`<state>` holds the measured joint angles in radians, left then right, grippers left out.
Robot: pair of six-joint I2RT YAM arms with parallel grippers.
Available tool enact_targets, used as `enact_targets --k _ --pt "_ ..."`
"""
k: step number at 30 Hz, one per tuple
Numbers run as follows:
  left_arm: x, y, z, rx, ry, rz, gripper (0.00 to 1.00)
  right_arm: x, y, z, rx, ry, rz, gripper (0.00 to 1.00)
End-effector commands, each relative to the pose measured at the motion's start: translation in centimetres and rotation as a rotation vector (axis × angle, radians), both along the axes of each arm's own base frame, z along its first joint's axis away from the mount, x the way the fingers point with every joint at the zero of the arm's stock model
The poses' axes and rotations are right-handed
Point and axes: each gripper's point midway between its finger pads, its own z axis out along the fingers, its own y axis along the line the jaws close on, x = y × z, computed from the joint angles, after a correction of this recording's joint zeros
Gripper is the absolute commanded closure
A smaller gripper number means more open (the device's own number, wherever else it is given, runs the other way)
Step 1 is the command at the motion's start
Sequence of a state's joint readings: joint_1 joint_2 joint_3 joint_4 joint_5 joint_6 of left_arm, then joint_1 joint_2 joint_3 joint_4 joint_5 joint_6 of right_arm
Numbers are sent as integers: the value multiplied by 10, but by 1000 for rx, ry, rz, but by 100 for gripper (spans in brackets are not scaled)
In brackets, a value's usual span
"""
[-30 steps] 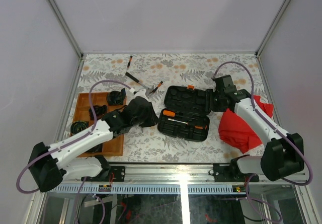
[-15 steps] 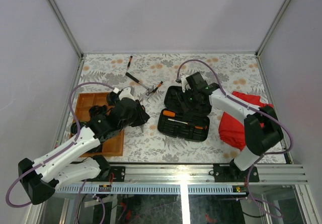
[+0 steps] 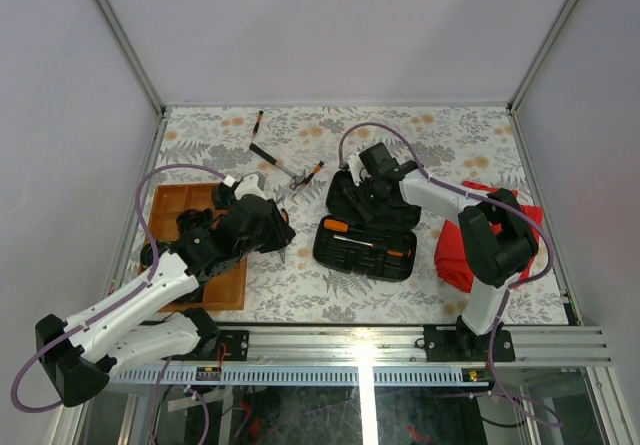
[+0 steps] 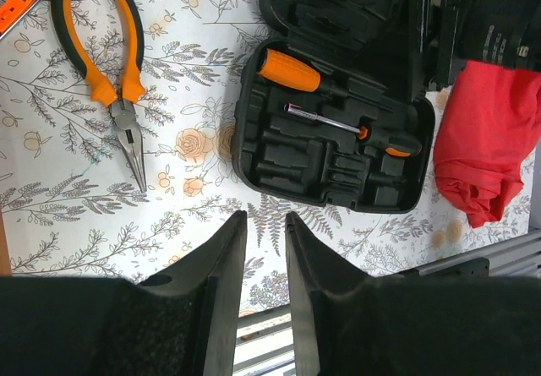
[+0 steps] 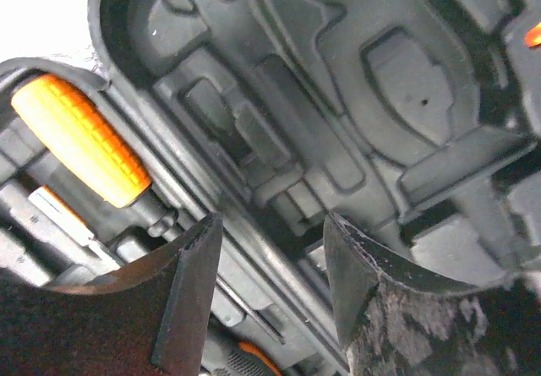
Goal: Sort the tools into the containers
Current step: Adjust the screwdriver in the storage box.
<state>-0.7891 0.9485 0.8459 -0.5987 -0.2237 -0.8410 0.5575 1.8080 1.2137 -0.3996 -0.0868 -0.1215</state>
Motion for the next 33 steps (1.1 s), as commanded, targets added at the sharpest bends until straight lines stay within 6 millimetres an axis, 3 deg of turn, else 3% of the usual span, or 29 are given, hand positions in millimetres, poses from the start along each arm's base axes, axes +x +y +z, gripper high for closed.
enact_targets --k 1,11,22,33 --pt "3 4 -2 11 2 19 76 14 5 1 -40 -24 45 43" --pt "1 4 -6 8 10 20 76 -1 6 -10 -61 45 66 40" --pt "0 4 -9 5 16 17 76 5 6 44 12 -108 51 32" --pt "-1 5 -12 8 19 19 76 -6 15 14 11 18 118 29"
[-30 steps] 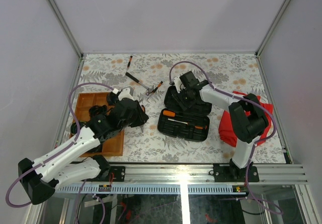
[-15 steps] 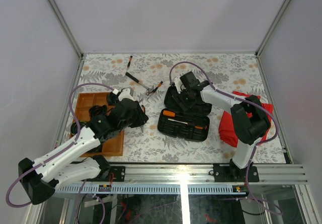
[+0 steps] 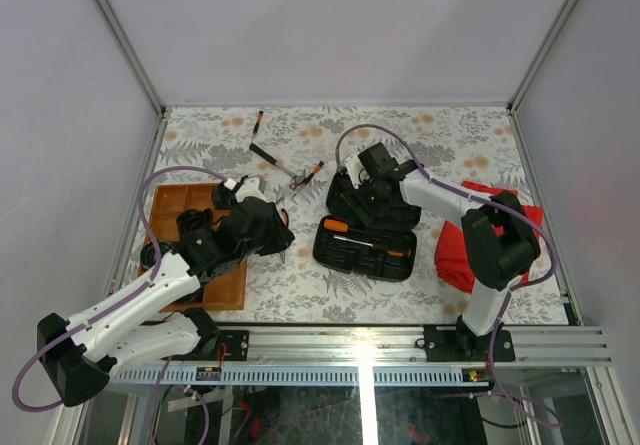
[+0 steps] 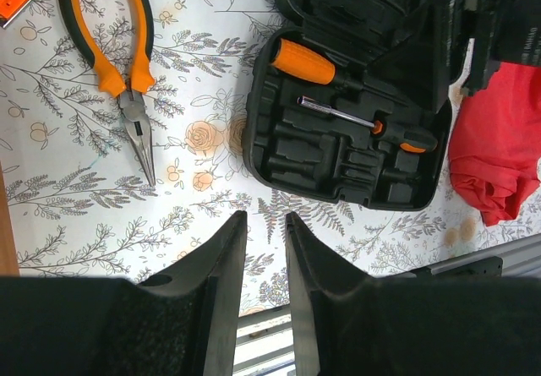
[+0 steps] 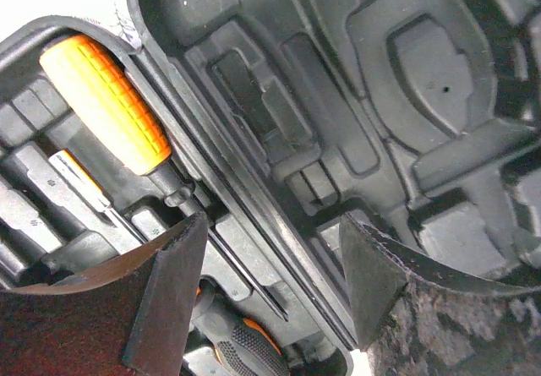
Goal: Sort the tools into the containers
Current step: Adjust the screwdriver in the storage box.
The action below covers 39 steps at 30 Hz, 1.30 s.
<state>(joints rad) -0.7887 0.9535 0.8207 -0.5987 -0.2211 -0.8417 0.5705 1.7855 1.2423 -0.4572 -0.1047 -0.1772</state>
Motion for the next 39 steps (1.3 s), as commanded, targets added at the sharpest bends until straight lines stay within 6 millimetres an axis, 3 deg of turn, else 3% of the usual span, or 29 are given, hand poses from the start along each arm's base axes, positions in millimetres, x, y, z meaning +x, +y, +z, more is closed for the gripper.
enact_targets --k 1,8,17,23,32,39 --pt "2 3 0 -13 -2 20 76 0 12 -1 18 27 50 29" --pt "0 4 -3 -12 2 21 76 -6 14 -20 1 93 69 32" --pt "1 3 -5 -11 8 23 76 -3 -8 -31 -98 102 -110 57" --pt "1 2 -11 -10 13 20 76 -15 -8 -29 -23 136 -350 72" --pt "3 -3 -23 12 37 0 76 -32 3 -37 192 238 -831 73" --pt "5 -14 -30 8 52 -45 76 -42 -11 -39 269 215 -1020 66"
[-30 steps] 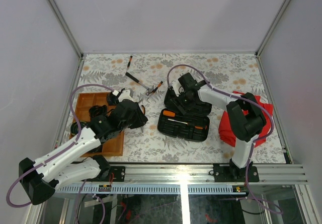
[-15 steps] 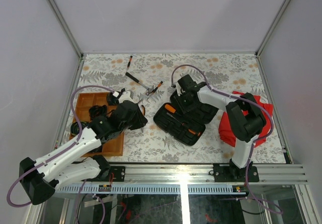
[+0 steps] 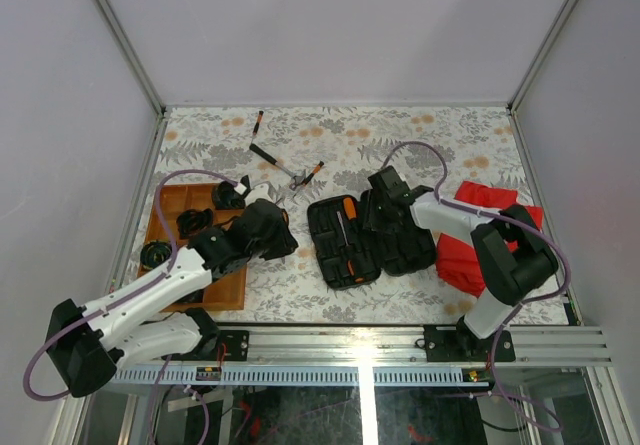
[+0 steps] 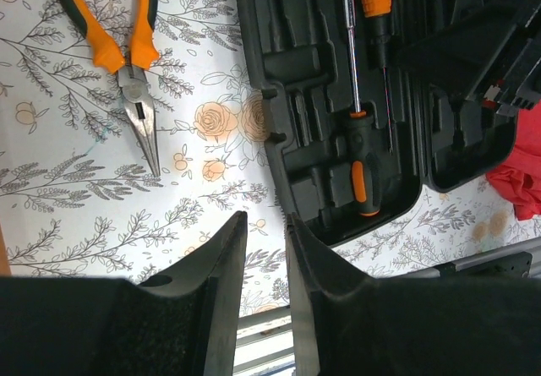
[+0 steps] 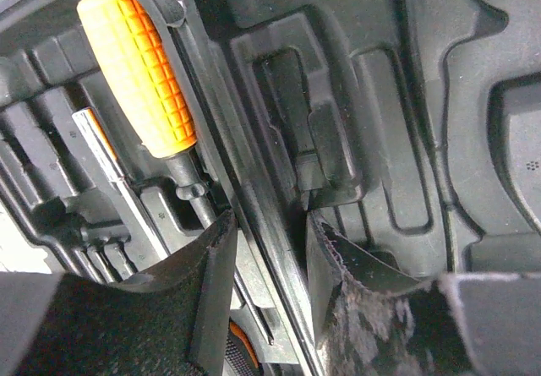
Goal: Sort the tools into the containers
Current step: Adjust the screwdriver in the storage box.
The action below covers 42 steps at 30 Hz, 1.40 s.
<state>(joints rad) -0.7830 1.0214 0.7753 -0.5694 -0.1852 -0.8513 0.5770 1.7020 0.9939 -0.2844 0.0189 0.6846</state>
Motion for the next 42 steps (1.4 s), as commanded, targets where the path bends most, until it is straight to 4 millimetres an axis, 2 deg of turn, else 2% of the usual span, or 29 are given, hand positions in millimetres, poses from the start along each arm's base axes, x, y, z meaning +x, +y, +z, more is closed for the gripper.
enact_targets --k 1,7,10,15,19,26,30,37,42 --pt "8 -13 1 -31 -21 -40 77 -10 -7 -4 61 28 -222 64" --pt "12 -21 -3 -24 -11 -68 77 -9 -8 6 57 9 -207 52" --pt "12 -22 -5 -18 -7 -75 77 -3 -19 22 -7 -42 -172 47" --pt "12 -20 -7 -11 -4 -74 77 10 -30 54 -130 -136 -4 46" --pt "10 -19 -9 -11 1 -71 77 29 -23 69 -190 -194 175 46" --pt "7 -16 -10 -14 8 -61 78 49 -3 54 -237 -166 416 47" --pt "6 -14 -10 -11 11 -56 78 51 8 43 -212 -132 508 46" --pt "3 -11 -12 -7 18 -48 78 37 5 33 -210 -96 595 33" --pt "3 -12 -14 -8 24 -50 78 20 1 30 -197 -59 655 33"
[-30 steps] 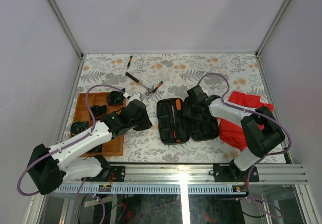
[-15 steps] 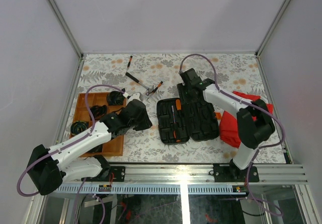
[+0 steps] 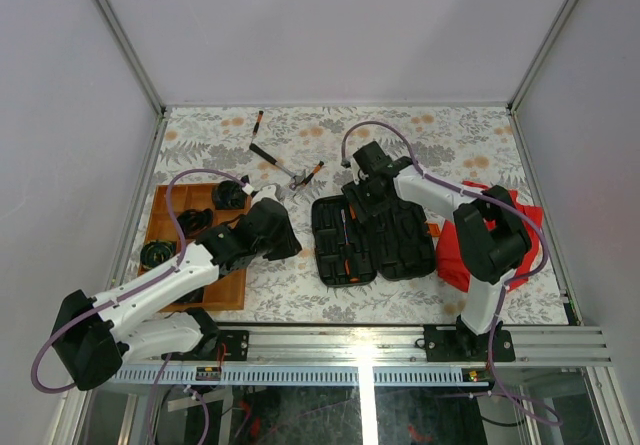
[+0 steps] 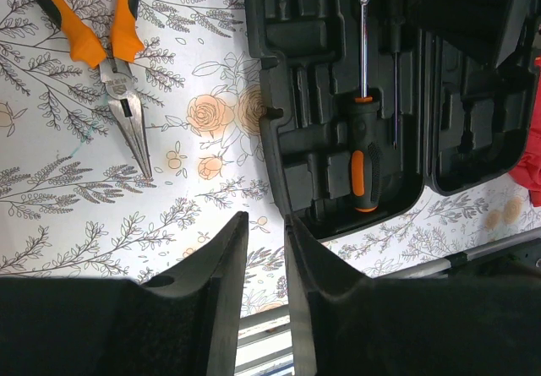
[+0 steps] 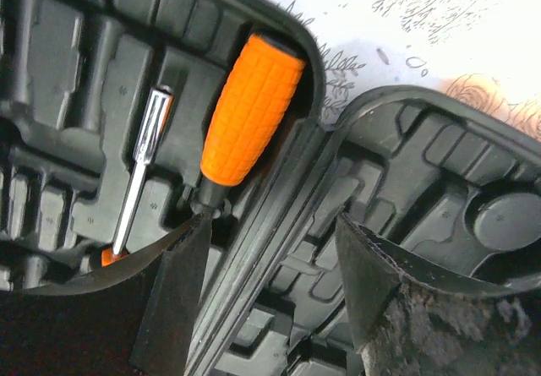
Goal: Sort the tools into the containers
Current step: Adjust the screwdriver in the storage box.
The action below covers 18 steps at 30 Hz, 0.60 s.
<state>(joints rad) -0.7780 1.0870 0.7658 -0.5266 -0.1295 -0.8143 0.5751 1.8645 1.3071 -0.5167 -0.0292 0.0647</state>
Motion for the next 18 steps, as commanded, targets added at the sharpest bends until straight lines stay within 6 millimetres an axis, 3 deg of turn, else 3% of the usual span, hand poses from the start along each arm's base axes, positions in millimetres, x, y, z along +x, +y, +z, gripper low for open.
enact_targets --k 1,7,18 --pt "4 -3 2 -22 -12 10 78 -15 -2 11 21 26 81 34" --pt "4 -4 2 -28 -9 5 78 -18 -6 0 -7 54 76 42" --pt "3 -3 0 -25 -8 6 78 -28 -7 -22 -10 114 42 46"
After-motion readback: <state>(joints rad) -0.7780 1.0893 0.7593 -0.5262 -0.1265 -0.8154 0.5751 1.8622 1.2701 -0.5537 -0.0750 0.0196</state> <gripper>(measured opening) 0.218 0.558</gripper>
